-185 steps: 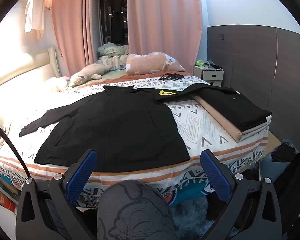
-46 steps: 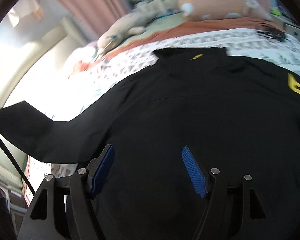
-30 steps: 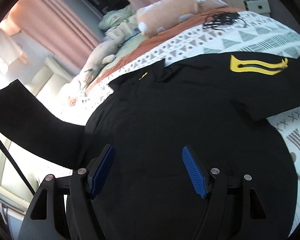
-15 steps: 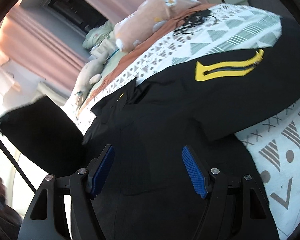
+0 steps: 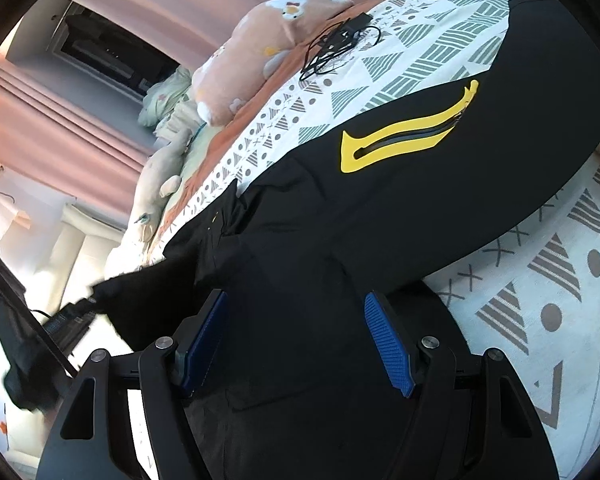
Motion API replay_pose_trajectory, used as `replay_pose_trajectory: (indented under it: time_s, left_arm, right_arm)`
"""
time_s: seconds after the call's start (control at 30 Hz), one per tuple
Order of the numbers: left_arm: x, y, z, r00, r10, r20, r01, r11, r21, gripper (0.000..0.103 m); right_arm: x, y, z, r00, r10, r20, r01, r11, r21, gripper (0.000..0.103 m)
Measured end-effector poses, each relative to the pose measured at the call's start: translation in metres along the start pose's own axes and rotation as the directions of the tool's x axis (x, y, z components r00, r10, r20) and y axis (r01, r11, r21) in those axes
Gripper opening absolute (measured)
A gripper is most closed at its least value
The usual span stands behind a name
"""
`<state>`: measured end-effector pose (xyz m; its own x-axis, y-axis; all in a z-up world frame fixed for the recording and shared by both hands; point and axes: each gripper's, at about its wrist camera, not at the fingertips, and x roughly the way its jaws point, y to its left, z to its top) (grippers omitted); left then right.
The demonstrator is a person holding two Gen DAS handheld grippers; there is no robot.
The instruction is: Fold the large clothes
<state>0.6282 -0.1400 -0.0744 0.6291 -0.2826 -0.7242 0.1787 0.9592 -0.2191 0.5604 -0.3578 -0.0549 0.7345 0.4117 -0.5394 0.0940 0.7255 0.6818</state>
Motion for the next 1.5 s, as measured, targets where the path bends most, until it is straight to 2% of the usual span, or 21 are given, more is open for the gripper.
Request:
replay_pose_trajectory:
  time_s: [0.03, 0.07, 0.2, 0.37, 0.6, 0.73, 0.8, 0.9, 1.0, 1.1, 1.17, 1.33, 1.5]
  left_arm:
    - [0.002, 0.002, -0.004, 1.0, -0.03, -0.003, 0.03, 0.999, -0.013, 0.103]
    - [0.002, 0.005, -0.008, 0.999, -0.049, 0.002, 0.049, 0.998, -0.027, 0.103]
    - [-0.007, 0.023, -0.017, 0.999, -0.051, 0.016, 0.053, 0.995, -0.087, 0.103]
    - [-0.05, 0.062, -0.035, 0.997, -0.01, 0.081, 0.023, 0.987, -0.156, 0.103]
    - [-0.114, 0.126, -0.074, 0.984, 0.11, 0.141, -0.068, 0.96, -0.27, 0.103]
    - [-0.131, 0.159, -0.097, 0.978, 0.143, 0.154, -0.084, 0.938, -0.335, 0.103]
    - [-0.134, 0.171, -0.1, 0.975, 0.168, 0.147, -0.11, 0.934, -0.339, 0.103]
    - [-0.14, 0.188, -0.103, 0.971, 0.181, 0.156, -0.111, 0.92, -0.377, 0.103]
    - [-0.141, 0.204, -0.107, 0.976, 0.157, 0.154, -0.084, 0.913, -0.4, 0.103]
    - [-0.145, 0.223, -0.112, 0.977, 0.158, 0.144, -0.086, 0.908, -0.411, 0.103]
    - [-0.147, 0.232, -0.115, 0.977, 0.161, 0.137, -0.09, 0.905, -0.416, 0.103]
    - [-0.152, 0.258, -0.126, 0.976, 0.178, 0.127, -0.094, 0.865, -0.493, 0.103]
    - [-0.152, 0.278, -0.133, 0.975, 0.184, 0.122, -0.089, 0.833, -0.545, 0.103]
  right_arm:
    - [-0.001, 0.002, -0.001, 1.0, 0.0, 0.001, 0.0, 1.0, -0.003, 0.069]
    - [-0.002, 0.004, -0.001, 1.0, 0.001, 0.003, -0.001, 1.0, -0.009, 0.069]
    - [-0.002, 0.009, -0.002, 1.0, -0.006, 0.006, 0.006, 0.999, -0.033, 0.069]
    - [0.006, 0.028, -0.01, 1.0, -0.009, -0.015, 0.008, 0.997, -0.082, 0.069]
    - [0.018, 0.072, -0.029, 0.999, -0.021, -0.028, 0.015, 0.979, -0.201, 0.069]
    - [0.027, 0.101, -0.045, 0.999, -0.044, -0.032, 0.033, 0.956, -0.292, 0.069]
    - [0.03, 0.112, -0.052, 0.998, -0.046, -0.034, 0.033, 0.947, -0.319, 0.069]
    - [0.036, 0.132, -0.067, 0.999, -0.044, -0.03, 0.03, 0.925, -0.378, 0.069]
    - [0.049, 0.149, -0.08, 0.998, -0.055, -0.044, 0.032, 0.911, -0.411, 0.069]
    - [0.064, 0.17, -0.091, 0.997, -0.061, -0.054, 0.03, 0.889, -0.457, 0.069]
    - [0.081, 0.184, -0.099, 0.993, -0.093, -0.075, 0.044, 0.87, -0.492, 0.069]
    - [0.12, 0.224, -0.106, 0.982, -0.178, -0.056, 0.114, 0.81, -0.576, 0.069]
    - [0.177, 0.255, -0.113, 0.958, -0.282, -0.06, 0.178, 0.742, -0.647, 0.069]
